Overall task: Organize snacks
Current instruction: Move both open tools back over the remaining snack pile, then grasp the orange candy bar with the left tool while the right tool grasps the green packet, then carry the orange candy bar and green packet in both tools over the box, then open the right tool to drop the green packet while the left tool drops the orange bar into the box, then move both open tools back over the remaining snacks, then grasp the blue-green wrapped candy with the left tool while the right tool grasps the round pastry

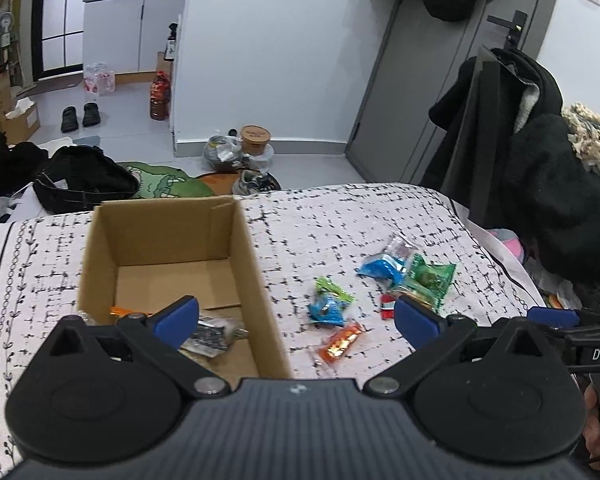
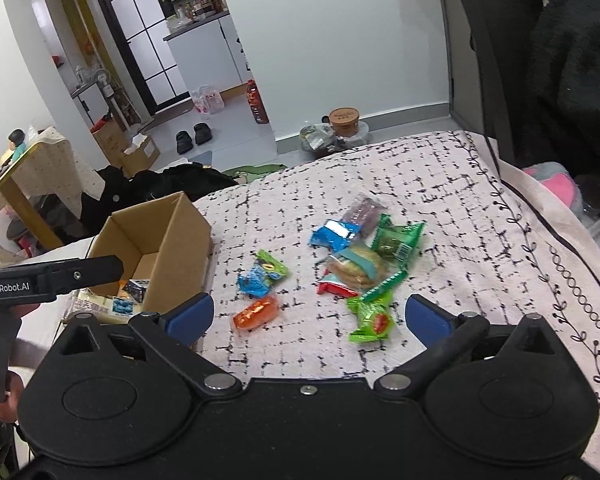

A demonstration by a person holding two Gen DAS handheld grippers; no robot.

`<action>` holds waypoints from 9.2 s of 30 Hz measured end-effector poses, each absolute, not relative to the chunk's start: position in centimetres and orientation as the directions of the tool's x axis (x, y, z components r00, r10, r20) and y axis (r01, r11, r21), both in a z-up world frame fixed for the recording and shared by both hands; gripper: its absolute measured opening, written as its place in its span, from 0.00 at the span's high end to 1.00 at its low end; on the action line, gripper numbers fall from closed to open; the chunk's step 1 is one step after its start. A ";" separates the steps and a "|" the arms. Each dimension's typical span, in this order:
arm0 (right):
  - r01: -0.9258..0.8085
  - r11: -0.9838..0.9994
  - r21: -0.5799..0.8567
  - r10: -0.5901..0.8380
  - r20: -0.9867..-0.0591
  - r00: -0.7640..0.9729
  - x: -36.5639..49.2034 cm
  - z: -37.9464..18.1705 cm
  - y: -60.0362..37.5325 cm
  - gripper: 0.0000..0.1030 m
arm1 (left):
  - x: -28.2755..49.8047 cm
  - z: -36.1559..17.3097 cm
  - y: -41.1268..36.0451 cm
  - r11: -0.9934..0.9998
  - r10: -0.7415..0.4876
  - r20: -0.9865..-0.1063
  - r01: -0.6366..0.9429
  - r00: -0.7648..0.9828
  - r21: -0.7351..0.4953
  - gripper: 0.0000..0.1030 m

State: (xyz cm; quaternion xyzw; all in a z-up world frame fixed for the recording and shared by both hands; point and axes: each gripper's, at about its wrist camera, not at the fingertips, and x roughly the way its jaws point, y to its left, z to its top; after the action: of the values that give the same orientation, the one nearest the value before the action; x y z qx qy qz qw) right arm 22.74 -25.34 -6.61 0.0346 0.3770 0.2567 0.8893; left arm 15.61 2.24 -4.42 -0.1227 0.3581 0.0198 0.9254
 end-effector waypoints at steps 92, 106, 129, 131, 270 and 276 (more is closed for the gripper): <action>-0.381 0.869 0.317 0.493 -0.630 0.600 24.2 -9.9 -23.0 0.73 | 20.0 -8.9 -4.0 0.981 -0.118 -0.747 -0.038 0.654 -0.188 0.84; -0.433 0.838 0.332 0.543 -0.583 0.604 23.7 -7.9 -20.0 0.73 | 18.5 -5.7 -0.7 0.979 -0.081 -0.696 -0.076 0.714 -0.191 0.84; -0.557 0.764 0.327 0.630 -0.564 0.534 22.4 -6.1 -11.9 0.73 | 15.6 -4.8 8.6 0.941 0.062 -0.662 -0.265 0.747 -0.212 0.84; -0.567 0.756 0.326 0.637 -0.564 0.525 22.3 -6.0 -11.1 0.73 | 15.4 -4.9 9.4 0.935 0.072 -0.661 -0.281 0.747 -0.216 0.84; -0.259 0.878 0.402 0.475 -0.666 0.576 30.1 -12.9 -27.1 0.05 | 27.6 -12.6 -5.2 0.967 0.099 -0.762 -0.241 0.640 -0.077 0.27; -0.251 0.878 0.408 0.474 -0.668 0.573 30.3 -13.1 -27.5 0.05 | 28.3 -14.6 -5.5 0.965 0.108 -0.803 -0.256 0.586 -0.057 0.31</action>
State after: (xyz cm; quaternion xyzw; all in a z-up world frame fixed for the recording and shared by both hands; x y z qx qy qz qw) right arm 30.30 -27.46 -13.12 0.1353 0.4129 0.2069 0.8766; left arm 28.30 -5.48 -14.55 -0.0836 0.4432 0.1026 0.8866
